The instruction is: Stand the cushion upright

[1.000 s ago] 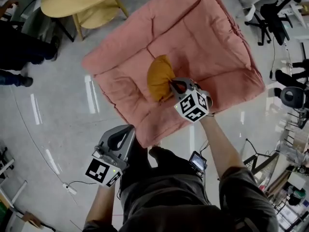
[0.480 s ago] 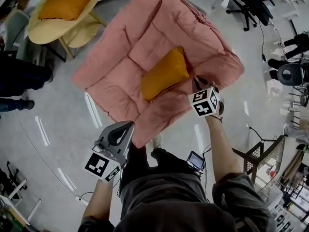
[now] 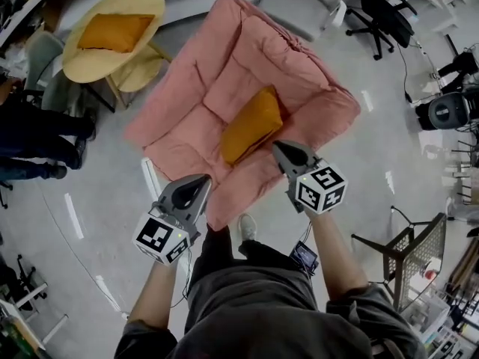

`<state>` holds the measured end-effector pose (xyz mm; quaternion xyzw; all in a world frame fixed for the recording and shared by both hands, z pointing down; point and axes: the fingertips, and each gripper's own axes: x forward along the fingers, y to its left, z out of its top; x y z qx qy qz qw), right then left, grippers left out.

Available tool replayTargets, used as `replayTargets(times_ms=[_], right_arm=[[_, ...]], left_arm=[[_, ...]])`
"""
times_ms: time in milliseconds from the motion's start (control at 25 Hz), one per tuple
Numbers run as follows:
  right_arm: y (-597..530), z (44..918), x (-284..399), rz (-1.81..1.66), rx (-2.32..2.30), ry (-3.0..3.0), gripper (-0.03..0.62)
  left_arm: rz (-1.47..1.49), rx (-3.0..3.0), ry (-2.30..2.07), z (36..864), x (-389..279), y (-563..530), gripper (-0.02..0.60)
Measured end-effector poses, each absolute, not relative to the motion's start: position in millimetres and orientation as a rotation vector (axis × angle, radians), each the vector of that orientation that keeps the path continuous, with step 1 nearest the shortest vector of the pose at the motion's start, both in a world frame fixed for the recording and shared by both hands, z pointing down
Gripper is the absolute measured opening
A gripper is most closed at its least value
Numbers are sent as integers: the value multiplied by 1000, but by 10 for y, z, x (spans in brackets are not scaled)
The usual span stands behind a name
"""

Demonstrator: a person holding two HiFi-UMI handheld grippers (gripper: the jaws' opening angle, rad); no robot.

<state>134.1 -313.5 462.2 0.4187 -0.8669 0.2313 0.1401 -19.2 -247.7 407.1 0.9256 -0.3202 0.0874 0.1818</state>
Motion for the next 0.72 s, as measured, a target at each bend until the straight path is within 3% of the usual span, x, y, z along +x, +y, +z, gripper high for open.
replayTargets(times_ms=[720], right_arm=[[-2853, 3639, 932, 792, 998, -2845, 15]], left_arm=[[260, 2677, -959, 3579, -95, -2494, 12]])
